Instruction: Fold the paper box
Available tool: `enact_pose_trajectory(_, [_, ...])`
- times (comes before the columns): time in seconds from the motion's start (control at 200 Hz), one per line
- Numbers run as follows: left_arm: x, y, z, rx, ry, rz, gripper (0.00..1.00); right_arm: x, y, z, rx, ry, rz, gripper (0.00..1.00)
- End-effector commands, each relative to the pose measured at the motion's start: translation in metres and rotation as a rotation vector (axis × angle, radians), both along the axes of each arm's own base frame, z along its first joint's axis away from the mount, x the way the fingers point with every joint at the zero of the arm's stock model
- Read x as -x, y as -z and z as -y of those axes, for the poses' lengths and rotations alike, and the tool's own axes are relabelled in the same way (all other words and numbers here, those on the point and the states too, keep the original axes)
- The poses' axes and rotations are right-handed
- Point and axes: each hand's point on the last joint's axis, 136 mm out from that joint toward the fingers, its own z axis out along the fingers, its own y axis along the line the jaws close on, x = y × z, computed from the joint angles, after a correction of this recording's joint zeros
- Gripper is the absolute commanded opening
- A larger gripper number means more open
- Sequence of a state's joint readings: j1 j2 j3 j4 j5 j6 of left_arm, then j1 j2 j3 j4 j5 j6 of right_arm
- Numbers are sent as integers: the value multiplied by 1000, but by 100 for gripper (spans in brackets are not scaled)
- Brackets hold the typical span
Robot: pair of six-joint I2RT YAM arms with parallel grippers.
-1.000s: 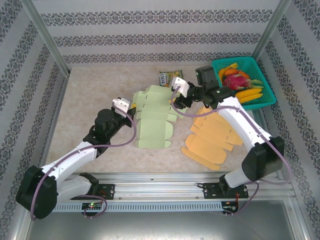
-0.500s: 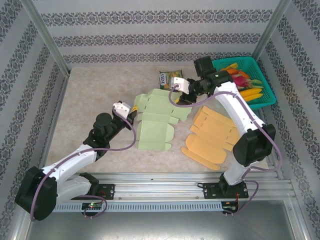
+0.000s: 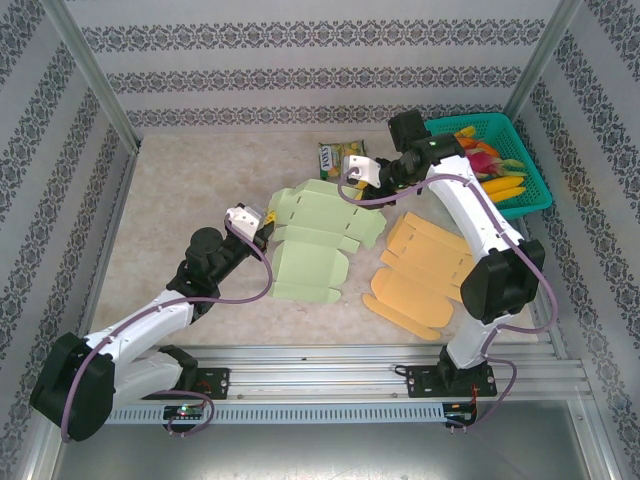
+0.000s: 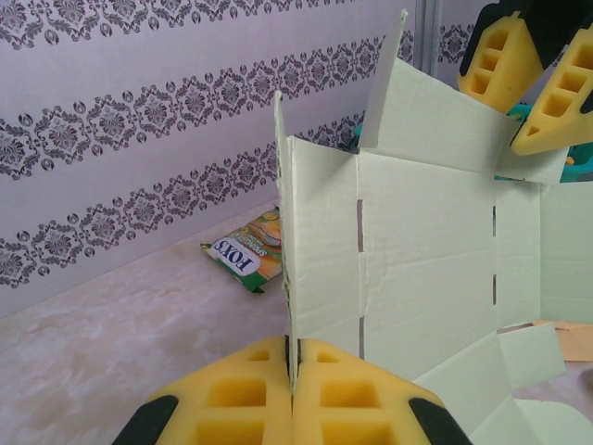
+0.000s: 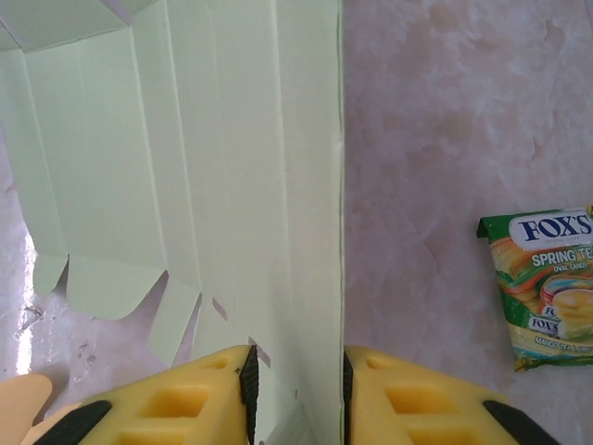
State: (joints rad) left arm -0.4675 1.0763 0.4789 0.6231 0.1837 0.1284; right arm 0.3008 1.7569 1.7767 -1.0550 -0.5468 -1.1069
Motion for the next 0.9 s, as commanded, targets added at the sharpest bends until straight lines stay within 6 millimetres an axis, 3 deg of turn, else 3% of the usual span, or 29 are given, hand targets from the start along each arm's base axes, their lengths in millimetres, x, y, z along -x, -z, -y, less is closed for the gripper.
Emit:
enact_pose_trajectory(0.0, [5,-17,2,23,22,76,0,5,-5,-3,-34,-31,-21,29])
enact_pose_trajectory(0.25, [7,-18,2,26,29,81,0,5,-1,-7,-27,-38,-28,24])
enact_pose_trajectory(0.48, [7,-19,2,30,29,78,0,7,-2,-12,-22,-48,-27,0])
enact_pose_trajectory(0.565, [5,-19,0,37,12,69,2,6,0,-12,7,-42,-15,0])
enact_pose_trajectory(0.654, [-7,-19,-13,46,-90,24,10,0,3,-8,43,-2,3,0])
enact_pose_trajectory(0.764, [-23,-20,-47,96,-316,-61,26,-20,3,1,85,110,37,0])
enact_pose_trajectory(0.894, [-18,-27,-66,190,-415,-128,33,-41,5,12,145,240,93,0])
